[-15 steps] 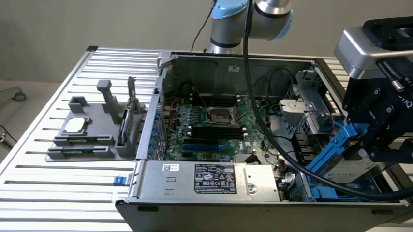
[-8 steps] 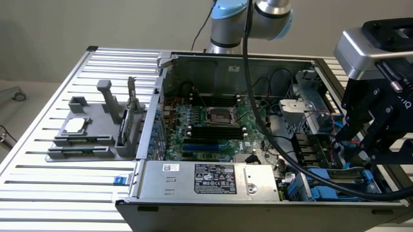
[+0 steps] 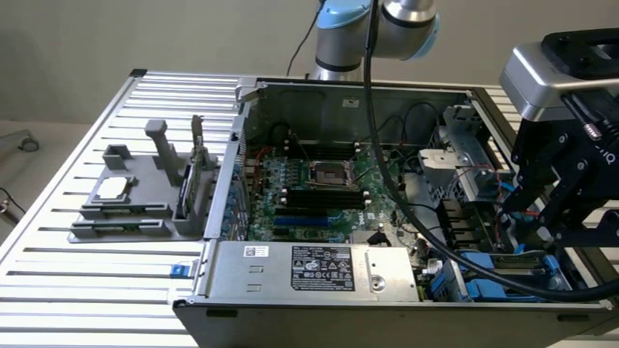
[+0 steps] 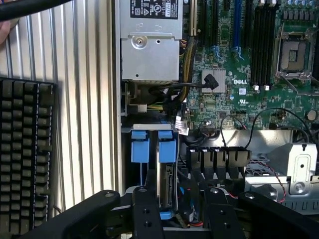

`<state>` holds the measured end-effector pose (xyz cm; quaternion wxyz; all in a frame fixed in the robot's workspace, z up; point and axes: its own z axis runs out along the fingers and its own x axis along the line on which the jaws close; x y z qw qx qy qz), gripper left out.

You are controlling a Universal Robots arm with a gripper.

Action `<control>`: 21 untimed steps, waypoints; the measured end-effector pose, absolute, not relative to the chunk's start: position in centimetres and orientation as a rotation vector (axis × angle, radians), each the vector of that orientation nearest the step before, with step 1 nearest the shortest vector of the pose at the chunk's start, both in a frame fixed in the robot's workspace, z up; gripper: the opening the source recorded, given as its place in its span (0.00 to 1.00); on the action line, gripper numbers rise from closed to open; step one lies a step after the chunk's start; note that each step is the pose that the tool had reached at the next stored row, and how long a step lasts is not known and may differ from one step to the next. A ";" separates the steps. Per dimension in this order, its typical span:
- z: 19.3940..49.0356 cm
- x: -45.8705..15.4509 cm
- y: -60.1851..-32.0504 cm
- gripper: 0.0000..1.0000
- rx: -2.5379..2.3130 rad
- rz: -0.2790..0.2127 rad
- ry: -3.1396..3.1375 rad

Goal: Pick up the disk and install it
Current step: 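Insert the disk into the insertion slot, then insert the first disk wire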

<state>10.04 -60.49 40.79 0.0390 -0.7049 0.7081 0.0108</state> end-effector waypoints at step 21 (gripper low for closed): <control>40.8 10.8 -59.8 0.11 -2.161 0.033 2.171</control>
